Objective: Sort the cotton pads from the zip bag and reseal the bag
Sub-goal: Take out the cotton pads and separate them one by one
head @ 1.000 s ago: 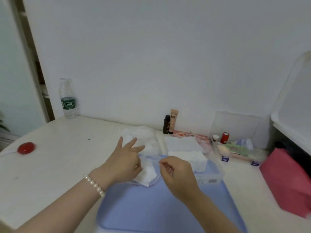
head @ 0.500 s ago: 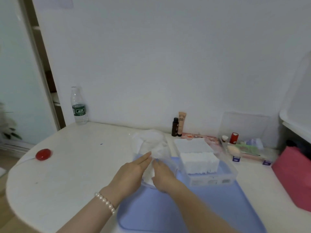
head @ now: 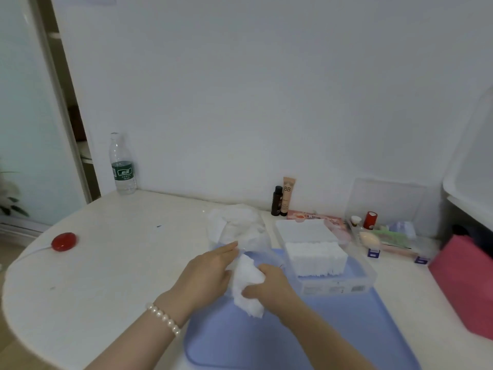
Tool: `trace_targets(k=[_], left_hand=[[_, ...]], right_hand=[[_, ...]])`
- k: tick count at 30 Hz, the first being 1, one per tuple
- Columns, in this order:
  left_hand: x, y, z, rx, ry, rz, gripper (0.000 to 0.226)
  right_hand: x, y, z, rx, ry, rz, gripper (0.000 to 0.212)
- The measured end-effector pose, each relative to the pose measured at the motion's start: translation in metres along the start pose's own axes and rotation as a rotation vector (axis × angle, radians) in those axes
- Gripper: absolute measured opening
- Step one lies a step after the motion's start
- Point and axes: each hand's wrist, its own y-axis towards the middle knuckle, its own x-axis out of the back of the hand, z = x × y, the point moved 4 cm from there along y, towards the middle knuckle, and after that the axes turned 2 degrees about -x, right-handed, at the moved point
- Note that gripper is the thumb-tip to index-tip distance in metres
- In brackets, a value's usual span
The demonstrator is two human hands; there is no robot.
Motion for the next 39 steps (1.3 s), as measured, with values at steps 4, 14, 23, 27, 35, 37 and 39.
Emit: trace_targets(k=[4, 14, 23, 27, 35, 37, 39], left_hand=[[0.011, 0.0, -0.007, 0.038, -0.099, -0.111, 0.032], [-0.005, 0.06, -0.094, 0.163, -1.738, 0.04, 0.064], [-0.022, 0.105, -0.123, 0.433, -2.003, -0.119, 0.041], [-0.028, 0.119, -0.125, 0.466, -2.087, -0.14, 0.036], [-0.026, 0.131, -0.118, 0.364, -1.897, -0.175, 0.03], [-0.025, 0.132, -0.117, 0.363, -1.897, -0.149, 0.031], [-0.028, 0.132, -0.118, 0.394, -1.919, -0.108, 0.031]], right_hand=[[0.043, -0.041, 0.001, 0.031, 0.231, 0.053, 0.034], [0.128, -0.044, 0.036, 0.238, 0.625, -0.16, 0.058], [0.153, -0.018, 0.047, 0.372, 0.134, -0.588, 0.067], [0.159, -0.014, 0.045, 0.577, -0.165, -0.806, 0.065], [0.174, 0.006, 0.043, 0.565, -0.103, -0.69, 0.026], [0.179, 0.008, 0.039, 0.527, 0.09, -0.675, 0.025], [0.181, 0.013, 0.036, 0.482, 0.247, -0.619, 0.03]])
